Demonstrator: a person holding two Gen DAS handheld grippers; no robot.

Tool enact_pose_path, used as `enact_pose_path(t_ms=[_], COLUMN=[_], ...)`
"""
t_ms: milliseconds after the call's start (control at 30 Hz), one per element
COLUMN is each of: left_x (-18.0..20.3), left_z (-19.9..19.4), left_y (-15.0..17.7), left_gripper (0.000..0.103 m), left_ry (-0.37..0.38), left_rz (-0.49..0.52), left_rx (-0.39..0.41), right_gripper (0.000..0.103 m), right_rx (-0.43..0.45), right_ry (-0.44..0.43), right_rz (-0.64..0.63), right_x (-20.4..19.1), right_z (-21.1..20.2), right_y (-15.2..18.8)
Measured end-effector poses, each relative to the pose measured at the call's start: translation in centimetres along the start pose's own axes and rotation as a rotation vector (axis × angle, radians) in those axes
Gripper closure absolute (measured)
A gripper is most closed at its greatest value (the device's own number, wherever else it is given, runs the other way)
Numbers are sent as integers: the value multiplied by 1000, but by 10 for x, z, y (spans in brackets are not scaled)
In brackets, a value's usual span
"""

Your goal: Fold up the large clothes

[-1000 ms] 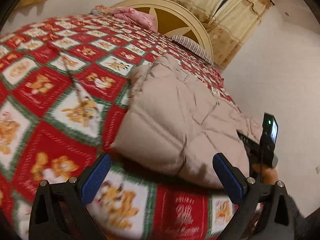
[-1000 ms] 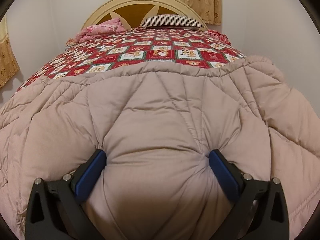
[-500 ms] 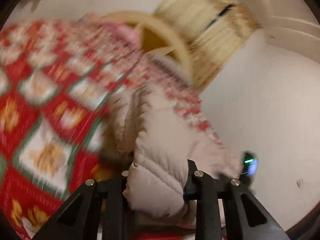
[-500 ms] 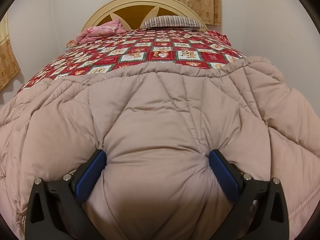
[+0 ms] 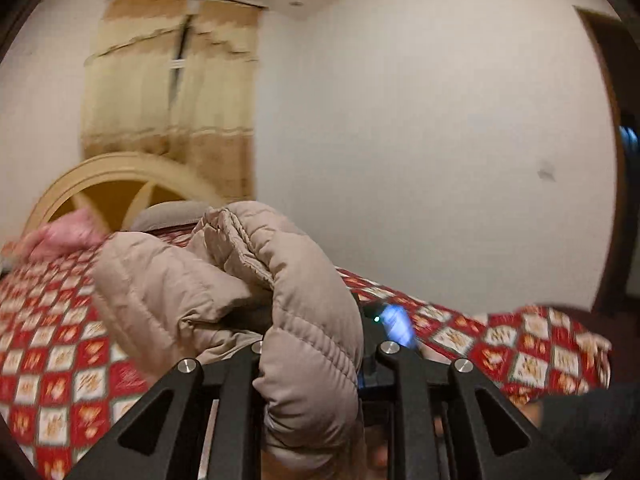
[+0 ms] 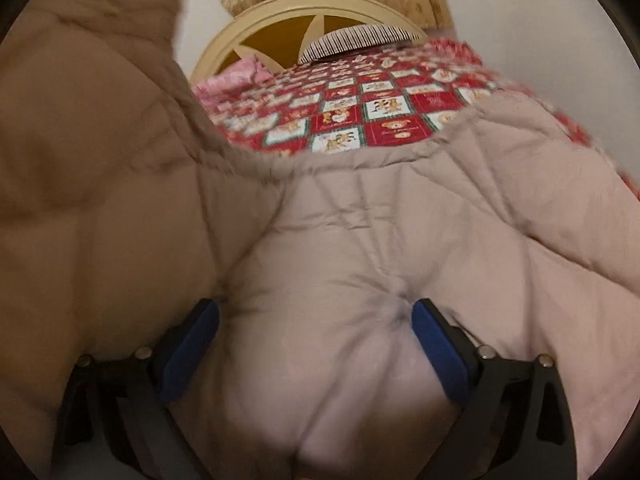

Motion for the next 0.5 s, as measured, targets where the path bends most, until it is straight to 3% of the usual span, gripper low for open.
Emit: enact_pose_path(t_ms=[67,233,333,433,500], left_x=[20,59,79,95,94], left_z=[20,75,101,115,121], left_y=[11,54,85,104,108], left_gripper=[83,83,83,83,83], left_ry=[28,89,100,100,97], left_rz=[55,192,295,379,400], left_rx=[-22,-112,-170,-190,-191], right_gripper=[4,2,2,2,6], right_rx=[34,239,296,195,79], right_ry=[-31,-66,-147,-235,-224], right_rz=[57,263,213,101,22], right_x=[26,111,111,82,61], right_z=[-33,-133,-166,-156,-126], right_y=[-2,-27,-56,-76,-80])
Point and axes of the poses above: each gripper's, at about its wrist camera, not at the fingertips, and z roughly the way its jaws point, x to its right, y to its underside, the point moved 5 cm from there along z, roughly the way its jaws point, and after that the axes turned 11 degrees about -z, right-handed, at the moved point
